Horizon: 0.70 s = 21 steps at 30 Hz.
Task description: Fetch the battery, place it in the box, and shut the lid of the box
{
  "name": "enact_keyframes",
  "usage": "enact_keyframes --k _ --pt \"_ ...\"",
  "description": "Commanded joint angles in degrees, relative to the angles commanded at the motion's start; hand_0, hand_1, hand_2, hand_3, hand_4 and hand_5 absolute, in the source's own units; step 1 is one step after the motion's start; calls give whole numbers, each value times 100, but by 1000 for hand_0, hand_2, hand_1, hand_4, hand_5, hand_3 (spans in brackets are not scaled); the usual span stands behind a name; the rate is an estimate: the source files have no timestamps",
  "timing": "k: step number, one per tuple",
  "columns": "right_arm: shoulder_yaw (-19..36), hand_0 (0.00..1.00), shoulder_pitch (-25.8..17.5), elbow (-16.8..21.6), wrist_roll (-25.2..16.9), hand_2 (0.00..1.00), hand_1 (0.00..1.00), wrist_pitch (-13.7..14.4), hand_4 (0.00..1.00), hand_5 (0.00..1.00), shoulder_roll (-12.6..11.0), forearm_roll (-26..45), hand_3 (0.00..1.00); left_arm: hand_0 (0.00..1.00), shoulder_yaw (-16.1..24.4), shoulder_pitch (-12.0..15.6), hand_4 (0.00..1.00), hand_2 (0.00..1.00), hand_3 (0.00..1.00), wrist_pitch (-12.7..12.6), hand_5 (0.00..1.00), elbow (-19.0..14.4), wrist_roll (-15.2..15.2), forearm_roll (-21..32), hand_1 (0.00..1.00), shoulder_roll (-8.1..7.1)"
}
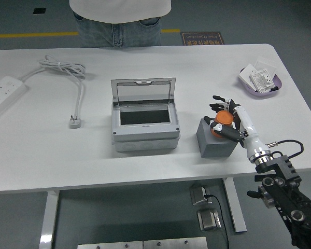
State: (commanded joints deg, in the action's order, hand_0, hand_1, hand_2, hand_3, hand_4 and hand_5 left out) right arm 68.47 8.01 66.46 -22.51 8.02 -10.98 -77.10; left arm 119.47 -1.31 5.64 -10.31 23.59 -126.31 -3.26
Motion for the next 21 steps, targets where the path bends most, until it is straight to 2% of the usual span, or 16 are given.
enact_keyframes --k 9,19,20,21 --pt "-43 736 -10 -20 -49 704 728 47 855 275 18 137 800 538 42 5 709 615 683 0 294 0 -4 -45 589 6" --pt "-223 718 -20 -144 -435 701 723 220 843 274 54 1047 795 538 72 11 708 614 682 4 290 0 -14 -92 590 22" --pt "-241 687 -22 -157 -464 684 701 236 801 244 55 1131 774 538 74 11 707 614 681 4 288 0 -16 -95 606 22" --pt "-260 687 -22 -171 -490 684 701 251 801 244 57 1212 774 538 74 12 707 614 681 4 288 0 -17 -96 606 22"
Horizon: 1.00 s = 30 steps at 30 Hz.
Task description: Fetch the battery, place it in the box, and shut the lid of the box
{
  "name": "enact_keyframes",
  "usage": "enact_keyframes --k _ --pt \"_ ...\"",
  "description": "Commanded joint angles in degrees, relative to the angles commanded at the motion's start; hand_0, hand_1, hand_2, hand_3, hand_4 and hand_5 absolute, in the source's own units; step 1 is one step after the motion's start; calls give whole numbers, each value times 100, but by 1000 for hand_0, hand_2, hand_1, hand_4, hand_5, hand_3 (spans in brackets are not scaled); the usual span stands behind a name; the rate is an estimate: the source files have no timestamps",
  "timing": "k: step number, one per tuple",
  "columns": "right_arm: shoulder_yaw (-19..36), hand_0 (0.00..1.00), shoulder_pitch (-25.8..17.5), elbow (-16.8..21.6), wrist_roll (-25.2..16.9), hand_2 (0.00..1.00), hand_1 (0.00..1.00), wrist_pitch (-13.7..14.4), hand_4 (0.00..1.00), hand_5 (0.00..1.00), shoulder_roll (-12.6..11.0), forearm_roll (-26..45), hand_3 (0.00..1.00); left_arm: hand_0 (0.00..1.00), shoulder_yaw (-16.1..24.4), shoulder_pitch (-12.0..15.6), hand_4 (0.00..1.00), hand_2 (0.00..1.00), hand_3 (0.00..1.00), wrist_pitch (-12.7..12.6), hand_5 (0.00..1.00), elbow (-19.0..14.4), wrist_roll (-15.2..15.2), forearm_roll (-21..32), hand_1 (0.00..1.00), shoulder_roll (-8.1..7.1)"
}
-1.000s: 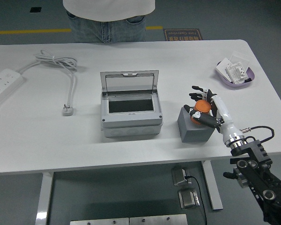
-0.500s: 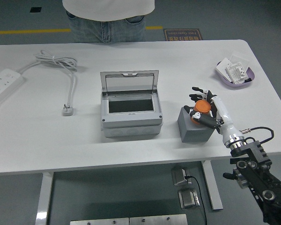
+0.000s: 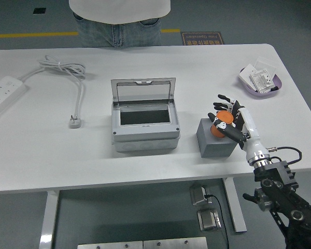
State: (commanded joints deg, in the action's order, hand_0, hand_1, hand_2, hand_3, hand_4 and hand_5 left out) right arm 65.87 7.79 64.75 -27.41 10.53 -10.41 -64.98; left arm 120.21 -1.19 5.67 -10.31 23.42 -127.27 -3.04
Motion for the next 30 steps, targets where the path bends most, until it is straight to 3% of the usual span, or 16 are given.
enact_keyframes --k 22,23,30 --pt "-180 695 22 -78 -36 678 702 59 800 254 17 167 758 539 31 -8 706 614 677 1 283 0 -9 -44 613 11" --pt "-184 691 21 -76 -32 676 696 61 767 209 17 157 757 539 32 -7 706 615 673 1 281 0 -9 -45 617 11" --pt "-209 691 8 -79 -5 669 691 68 741 206 19 90 745 539 25 -10 706 614 671 -6 278 0 -12 -42 620 14"
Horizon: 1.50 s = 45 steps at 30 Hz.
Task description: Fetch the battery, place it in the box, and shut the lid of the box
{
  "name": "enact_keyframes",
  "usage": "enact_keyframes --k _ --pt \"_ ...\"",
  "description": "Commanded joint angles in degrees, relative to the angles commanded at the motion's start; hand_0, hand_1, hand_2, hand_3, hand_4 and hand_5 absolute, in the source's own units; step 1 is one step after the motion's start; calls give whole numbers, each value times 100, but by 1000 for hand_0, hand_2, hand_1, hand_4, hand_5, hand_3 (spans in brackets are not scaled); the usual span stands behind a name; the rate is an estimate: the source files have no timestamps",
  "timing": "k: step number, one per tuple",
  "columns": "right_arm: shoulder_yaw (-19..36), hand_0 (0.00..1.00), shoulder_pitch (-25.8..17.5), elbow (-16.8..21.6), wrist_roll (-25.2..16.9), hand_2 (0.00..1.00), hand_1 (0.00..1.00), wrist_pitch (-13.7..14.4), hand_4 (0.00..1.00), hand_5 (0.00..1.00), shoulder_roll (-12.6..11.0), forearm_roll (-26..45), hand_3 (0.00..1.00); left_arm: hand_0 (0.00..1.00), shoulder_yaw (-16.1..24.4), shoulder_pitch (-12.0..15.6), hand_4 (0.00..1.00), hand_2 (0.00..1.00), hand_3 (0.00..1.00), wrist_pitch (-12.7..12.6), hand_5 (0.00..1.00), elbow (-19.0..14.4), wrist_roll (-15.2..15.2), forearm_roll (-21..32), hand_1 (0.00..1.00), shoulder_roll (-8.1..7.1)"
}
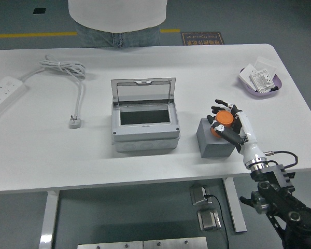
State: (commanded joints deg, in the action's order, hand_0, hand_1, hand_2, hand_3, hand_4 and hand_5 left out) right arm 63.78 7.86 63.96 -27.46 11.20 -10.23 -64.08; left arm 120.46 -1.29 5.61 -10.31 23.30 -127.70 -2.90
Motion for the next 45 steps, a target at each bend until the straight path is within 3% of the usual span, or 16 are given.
enact_keyframes --k 10,11,16,17,22,23,28,29,45 --pt "-11 689 -1 -15 17 667 692 13 682 183 0 1 738 539 7 -6 706 613 671 -5 278 0 -5 -8 621 -1" --pt "-10 687 -1 -16 18 665 691 15 571 130 0 2 720 539 9 -6 706 614 670 -6 276 0 -5 -10 623 -1" --pt "-7 687 -1 -19 30 665 691 20 571 130 -1 13 720 539 16 -7 706 614 670 -10 276 0 -10 -17 623 0" --pt "-7 684 0 -20 34 637 688 20 345 130 -1 13 695 539 15 -7 707 614 670 -10 275 0 -12 -17 623 0" --pt "-7 684 -2 -28 59 637 688 23 345 130 -1 13 695 539 17 -6 707 614 670 -13 275 0 -19 -17 623 0" --pt "-7 695 -3 -29 63 629 686 24 206 100 -1 12 680 539 17 -6 708 614 670 -13 273 0 -19 -18 623 0" --pt "-16 695 -4 -26 93 629 686 38 206 100 -2 6 680 539 21 -5 708 614 670 -15 273 0 -26 -21 623 0" --pt "-18 679 -3 -24 98 618 676 41 2 96 -3 5 656 538 22 -6 708 614 669 -16 271 0 -28 -22 624 0" --pt "-30 659 9 38 120 598 660 135 2 111 -13 30 578 539 25 -2 710 615 669 -36 268 0 -54 -21 624 0"
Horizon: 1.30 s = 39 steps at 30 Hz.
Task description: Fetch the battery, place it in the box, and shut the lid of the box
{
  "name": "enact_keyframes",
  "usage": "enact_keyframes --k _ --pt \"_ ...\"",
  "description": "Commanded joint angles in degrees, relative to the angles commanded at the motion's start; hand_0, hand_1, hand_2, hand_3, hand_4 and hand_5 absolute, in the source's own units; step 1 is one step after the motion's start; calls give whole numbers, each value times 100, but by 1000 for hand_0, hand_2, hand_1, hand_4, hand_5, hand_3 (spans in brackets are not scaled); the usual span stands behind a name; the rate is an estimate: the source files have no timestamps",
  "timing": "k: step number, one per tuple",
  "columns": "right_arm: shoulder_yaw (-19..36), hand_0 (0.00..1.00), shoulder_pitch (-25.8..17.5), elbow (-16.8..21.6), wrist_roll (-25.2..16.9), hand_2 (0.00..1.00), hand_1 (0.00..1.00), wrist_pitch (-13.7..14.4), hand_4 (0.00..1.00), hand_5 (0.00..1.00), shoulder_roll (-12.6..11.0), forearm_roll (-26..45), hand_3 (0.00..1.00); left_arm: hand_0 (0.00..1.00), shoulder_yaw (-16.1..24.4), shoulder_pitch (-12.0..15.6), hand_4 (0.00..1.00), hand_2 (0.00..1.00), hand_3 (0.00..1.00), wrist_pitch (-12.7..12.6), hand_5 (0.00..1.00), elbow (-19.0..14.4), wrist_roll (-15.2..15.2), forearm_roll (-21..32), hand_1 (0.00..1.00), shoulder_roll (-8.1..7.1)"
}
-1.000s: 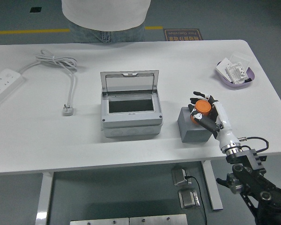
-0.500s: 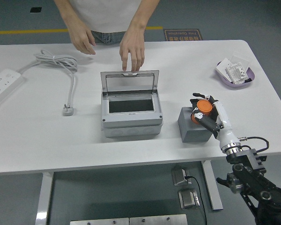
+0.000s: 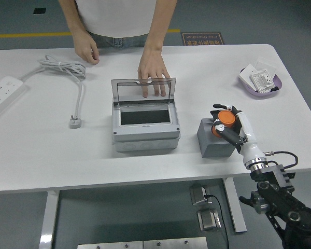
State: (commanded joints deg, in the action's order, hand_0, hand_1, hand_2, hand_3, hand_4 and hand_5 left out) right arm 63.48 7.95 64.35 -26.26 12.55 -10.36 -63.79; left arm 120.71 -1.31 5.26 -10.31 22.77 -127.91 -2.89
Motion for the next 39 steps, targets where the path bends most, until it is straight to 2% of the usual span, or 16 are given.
enact_keyframes --k 1,2,7,8,13,14,25,26,39 --pt "0 659 2 5 1 598 660 5 2 111 -1 4 578 539 -2 0 710 615 669 -1 268 0 -1 2 624 0" --pt "2 648 4 9 3 585 651 10 2 122 -2 6 534 540 -4 0 713 615 670 -2 266 0 -3 4 623 0" --pt "13 648 7 20 23 585 651 26 2 122 -10 9 534 540 -12 -2 713 615 670 -7 266 0 -13 14 623 4" --pt "13 619 6 22 26 560 627 28 2 90 -11 9 492 539 -12 -3 714 615 670 -8 264 0 -15 14 624 4" --pt "11 619 7 40 44 560 627 41 2 90 -14 1 492 539 -11 -1 714 615 670 -10 264 0 -24 18 624 2" --pt "10 612 8 48 46 545 601 45 2 127 -14 -1 467 541 -12 0 716 615 670 -11 264 0 -25 20 623 2" --pt "18 604 16 131 56 535 591 90 2 104 -24 -16 456 541 -35 8 716 615 670 -12 263 0 -54 60 623 3" --pt "21 604 18 140 57 536 591 95 2 33 -25 -20 462 543 -37 9 716 615 670 -13 262 0 -56 64 623 3" --pt "118 593 67 315 103 536 588 161 2 66 -54 -125 457 544 -34 6 715 615 669 -22 261 0 -66 73 623 2"
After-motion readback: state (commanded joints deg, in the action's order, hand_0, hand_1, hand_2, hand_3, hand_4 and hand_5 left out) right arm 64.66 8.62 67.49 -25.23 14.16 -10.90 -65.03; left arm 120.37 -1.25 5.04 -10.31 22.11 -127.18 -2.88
